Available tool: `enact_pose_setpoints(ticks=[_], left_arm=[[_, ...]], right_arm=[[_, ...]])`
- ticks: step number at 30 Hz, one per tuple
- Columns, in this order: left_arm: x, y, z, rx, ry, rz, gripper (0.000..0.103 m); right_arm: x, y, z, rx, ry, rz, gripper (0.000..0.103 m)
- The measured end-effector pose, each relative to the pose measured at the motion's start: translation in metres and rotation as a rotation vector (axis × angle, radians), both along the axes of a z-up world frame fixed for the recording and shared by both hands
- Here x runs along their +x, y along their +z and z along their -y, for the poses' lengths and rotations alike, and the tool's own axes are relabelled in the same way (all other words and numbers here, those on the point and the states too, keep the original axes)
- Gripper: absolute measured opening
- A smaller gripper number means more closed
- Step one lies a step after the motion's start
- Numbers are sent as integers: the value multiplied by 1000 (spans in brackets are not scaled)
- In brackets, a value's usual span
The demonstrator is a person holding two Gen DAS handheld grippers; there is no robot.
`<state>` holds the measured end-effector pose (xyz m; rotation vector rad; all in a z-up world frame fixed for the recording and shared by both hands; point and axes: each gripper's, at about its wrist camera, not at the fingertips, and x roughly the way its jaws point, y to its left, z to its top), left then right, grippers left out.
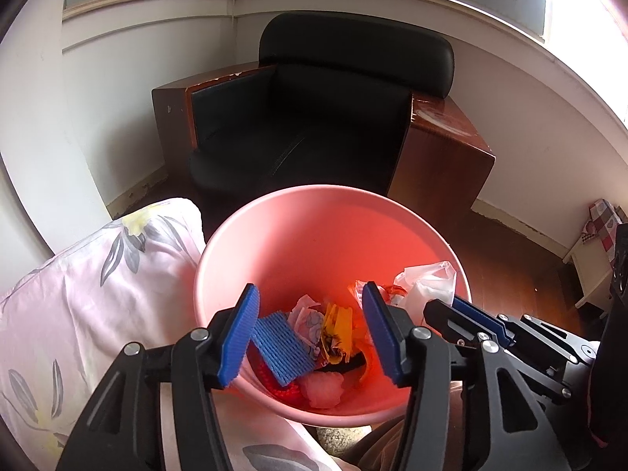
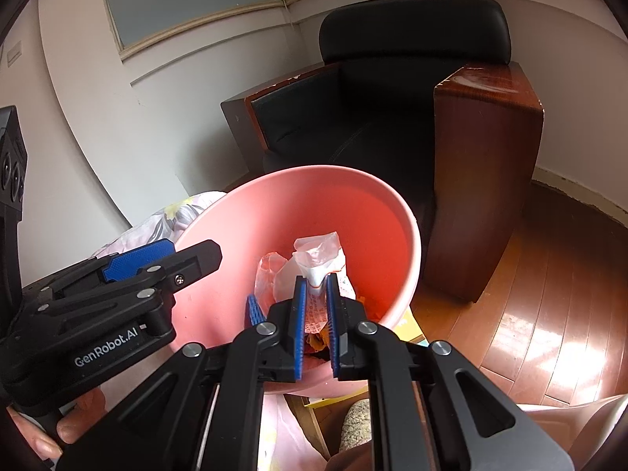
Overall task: Collect trash
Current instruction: 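Open the left tool to drop the mesh into the bucket, then lower the wrapper into the bucket and open the right tool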
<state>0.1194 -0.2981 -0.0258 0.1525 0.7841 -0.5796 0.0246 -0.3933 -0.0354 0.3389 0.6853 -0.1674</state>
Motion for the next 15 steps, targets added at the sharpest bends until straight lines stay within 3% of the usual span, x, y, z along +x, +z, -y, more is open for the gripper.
enact_pose_setpoints(ticks=[7,15], left_arm=[[1,2,-2,11,1,26,65],[6,7,-6,0,20,27,67]], right_arm=[[4,-4,0,1,-1,-9,10],[6,-6,-1,0,-1,-12,10]])
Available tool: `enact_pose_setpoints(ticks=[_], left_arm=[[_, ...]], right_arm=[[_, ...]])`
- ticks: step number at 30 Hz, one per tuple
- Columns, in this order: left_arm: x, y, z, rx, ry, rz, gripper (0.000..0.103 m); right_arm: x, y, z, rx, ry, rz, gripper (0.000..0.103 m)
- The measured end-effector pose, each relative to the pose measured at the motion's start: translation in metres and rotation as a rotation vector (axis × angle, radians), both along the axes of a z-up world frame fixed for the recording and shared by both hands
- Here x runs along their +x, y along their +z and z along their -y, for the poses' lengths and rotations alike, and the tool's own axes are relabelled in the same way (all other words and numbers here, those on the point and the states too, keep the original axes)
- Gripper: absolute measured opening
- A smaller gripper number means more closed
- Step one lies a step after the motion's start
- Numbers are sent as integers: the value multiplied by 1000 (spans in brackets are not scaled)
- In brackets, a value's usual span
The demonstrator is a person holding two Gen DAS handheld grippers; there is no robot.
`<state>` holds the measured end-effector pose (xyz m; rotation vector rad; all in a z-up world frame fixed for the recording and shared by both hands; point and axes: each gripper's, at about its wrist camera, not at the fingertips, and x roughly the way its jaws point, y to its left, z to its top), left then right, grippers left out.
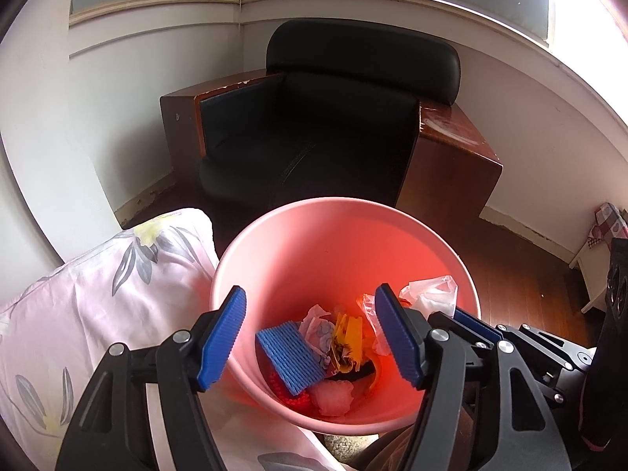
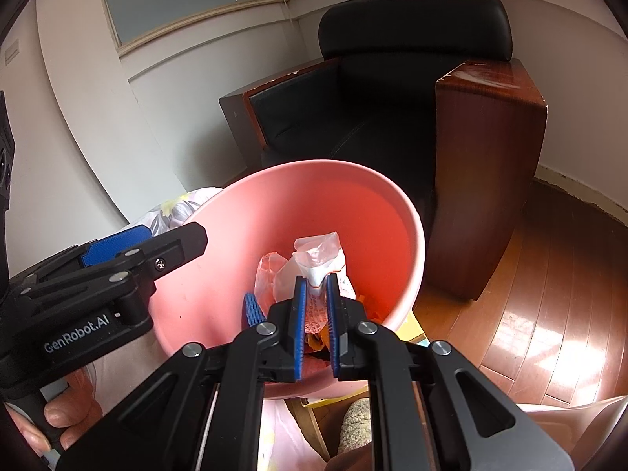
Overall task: Collect trash
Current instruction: 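Lower the wrapper into the bucket and open the right tool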
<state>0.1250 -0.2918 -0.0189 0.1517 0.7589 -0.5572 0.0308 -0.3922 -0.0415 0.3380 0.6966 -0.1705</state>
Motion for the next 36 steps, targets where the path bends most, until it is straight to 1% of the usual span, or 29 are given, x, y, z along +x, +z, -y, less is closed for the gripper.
enact_pose_setpoints(ticks=[7,11,13,15,22,25,29,36], left_arm=[[3,2,-6,-25,-10,-16,67],[6,3,-13,-55,-13,-32,67],[8,4,-18,-75,-8,-37,70],[9,5,-23,-85,-1,-35,71],[7,4,-34,-85,31,-38,71],[3,3,-37,-69,40,-32,71],[-1,3,-40,-66,51,-35,71],[-2,3,-42,-58,66,-32,71]], right_arm=[[1,-1,1,0,-1,-1,10],[2,-1,1,1,0,0,10],[3,-2,1,1,2,0,10],[4,-3,1,1,4,0,10],[10,-2,-2,0,17,15,11],[15,0,-4,-8,27,24,11],[24,3,-7,-22,38,31,11],[36,-1,-12,-24,39,-5,14]])
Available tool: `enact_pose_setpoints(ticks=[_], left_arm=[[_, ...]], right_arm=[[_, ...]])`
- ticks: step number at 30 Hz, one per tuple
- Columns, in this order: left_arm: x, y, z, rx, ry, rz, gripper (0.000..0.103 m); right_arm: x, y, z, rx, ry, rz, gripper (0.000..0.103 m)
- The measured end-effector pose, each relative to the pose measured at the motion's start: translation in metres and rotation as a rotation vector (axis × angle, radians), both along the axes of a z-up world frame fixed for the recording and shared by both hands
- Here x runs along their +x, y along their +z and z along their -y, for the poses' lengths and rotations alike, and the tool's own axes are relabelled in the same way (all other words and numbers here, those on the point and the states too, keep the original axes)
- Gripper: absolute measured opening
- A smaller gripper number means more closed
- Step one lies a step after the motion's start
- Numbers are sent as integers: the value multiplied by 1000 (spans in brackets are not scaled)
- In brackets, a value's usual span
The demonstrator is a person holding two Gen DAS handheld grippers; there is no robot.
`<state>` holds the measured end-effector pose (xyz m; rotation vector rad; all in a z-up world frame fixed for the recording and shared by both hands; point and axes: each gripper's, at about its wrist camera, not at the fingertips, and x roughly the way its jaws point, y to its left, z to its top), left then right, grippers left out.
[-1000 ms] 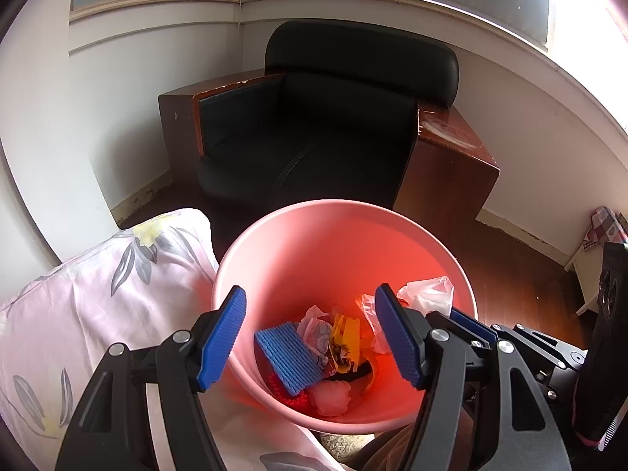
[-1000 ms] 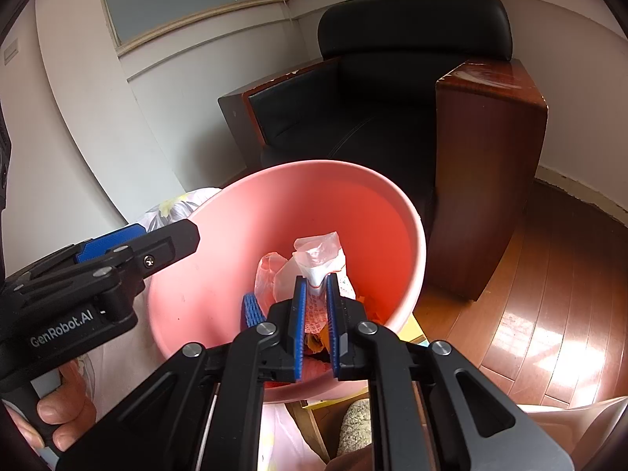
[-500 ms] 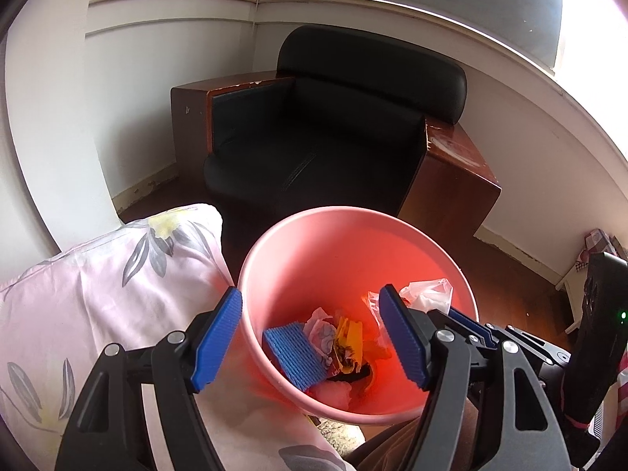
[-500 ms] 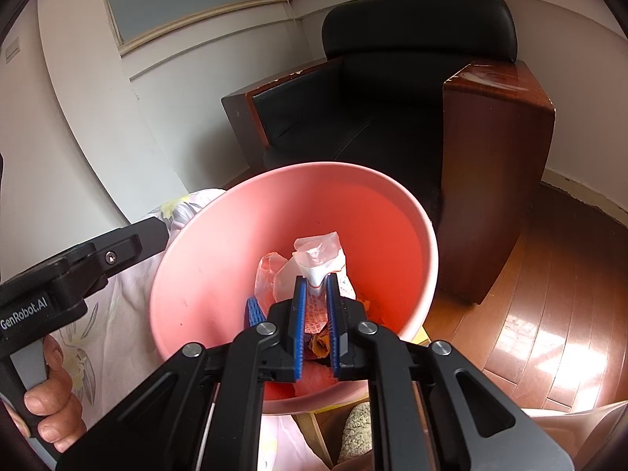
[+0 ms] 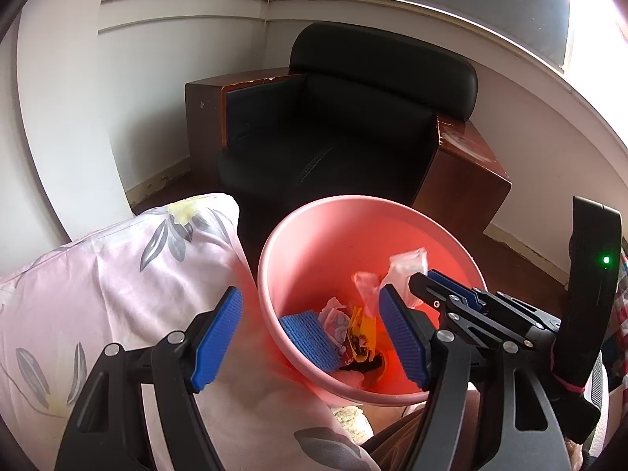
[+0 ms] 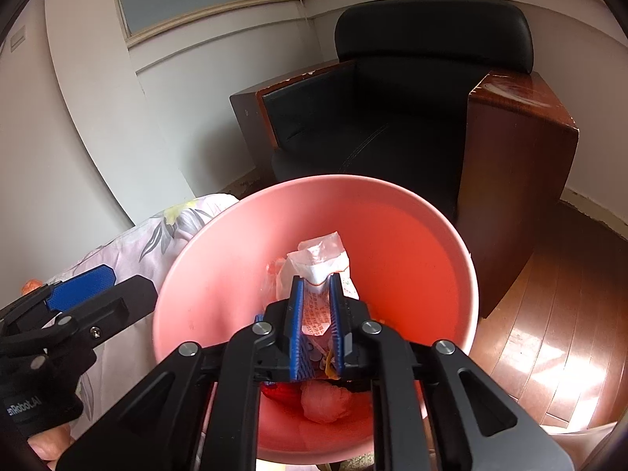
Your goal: Collect trash
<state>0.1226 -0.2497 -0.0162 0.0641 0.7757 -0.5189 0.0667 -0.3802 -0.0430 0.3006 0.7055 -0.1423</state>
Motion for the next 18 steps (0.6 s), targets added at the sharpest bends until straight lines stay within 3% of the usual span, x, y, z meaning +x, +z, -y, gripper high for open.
enact_pose_setpoints(ticks=[2,5,15,18], left_arm=[[0,0,-1,-1,4,0,71],[0,1,-1,-2,13,0,71],[1,3,-5,1,50,-5,71],[-1,5,-6,1,56,-1,71]], right_arm=[[1,-1,-1,-1,0,-8,16],[0,-1,-1,4,10,-6,33],[-6,5,-3,7,15,4,35],[-10,7,-5,9,18,7,46]])
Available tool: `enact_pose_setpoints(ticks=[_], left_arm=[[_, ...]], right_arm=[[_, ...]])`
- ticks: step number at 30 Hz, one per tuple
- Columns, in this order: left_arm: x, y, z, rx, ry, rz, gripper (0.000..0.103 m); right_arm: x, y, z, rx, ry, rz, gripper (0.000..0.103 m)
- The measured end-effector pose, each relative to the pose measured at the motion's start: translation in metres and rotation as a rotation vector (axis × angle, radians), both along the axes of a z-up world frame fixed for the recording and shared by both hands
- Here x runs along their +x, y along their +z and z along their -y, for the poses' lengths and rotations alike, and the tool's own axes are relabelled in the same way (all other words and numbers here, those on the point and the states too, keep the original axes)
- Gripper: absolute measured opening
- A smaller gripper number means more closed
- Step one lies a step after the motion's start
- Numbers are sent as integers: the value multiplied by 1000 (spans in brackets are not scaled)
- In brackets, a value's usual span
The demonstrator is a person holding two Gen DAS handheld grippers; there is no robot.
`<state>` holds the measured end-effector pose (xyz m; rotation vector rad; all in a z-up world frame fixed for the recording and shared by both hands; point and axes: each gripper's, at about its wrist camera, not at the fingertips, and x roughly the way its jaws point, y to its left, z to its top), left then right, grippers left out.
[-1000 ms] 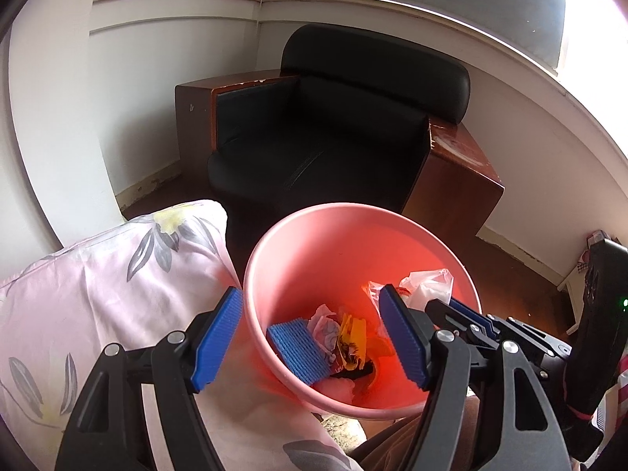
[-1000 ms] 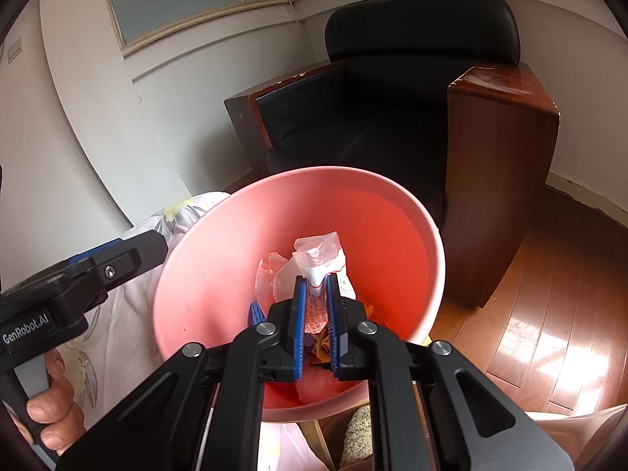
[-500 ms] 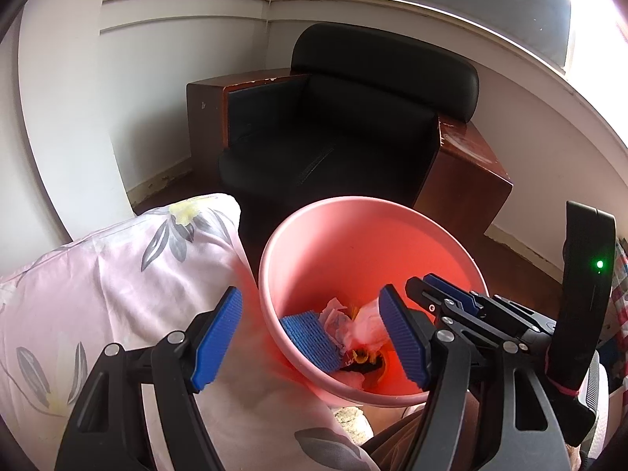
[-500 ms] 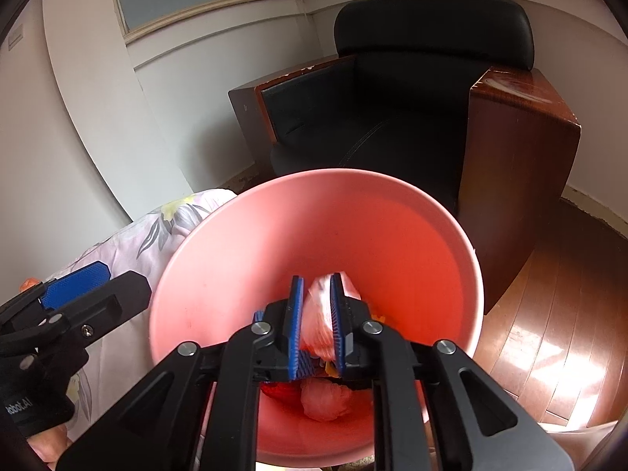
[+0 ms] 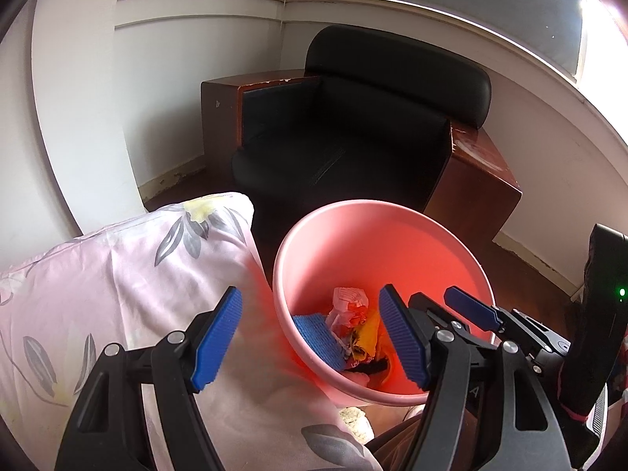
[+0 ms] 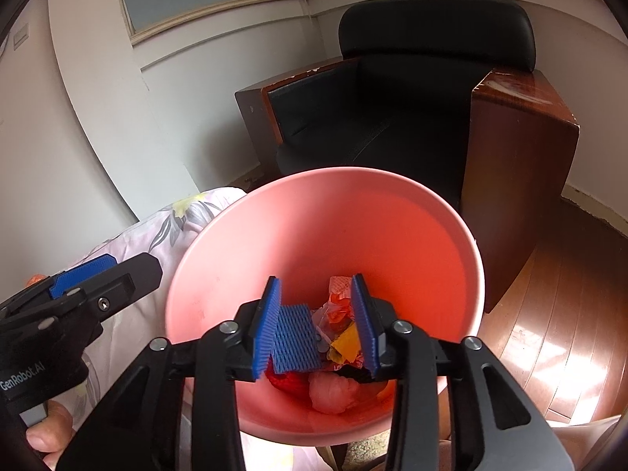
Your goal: Collect trash
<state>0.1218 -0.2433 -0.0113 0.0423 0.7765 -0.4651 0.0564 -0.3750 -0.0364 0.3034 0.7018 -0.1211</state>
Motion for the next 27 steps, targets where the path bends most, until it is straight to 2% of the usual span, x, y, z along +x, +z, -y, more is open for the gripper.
enact_pose_setpoints(ticks=[27], left_arm=[[-47,29,-30,-26,32,81,71]], right_arm=[[-54,38,-28,-49,-32,95,47]])
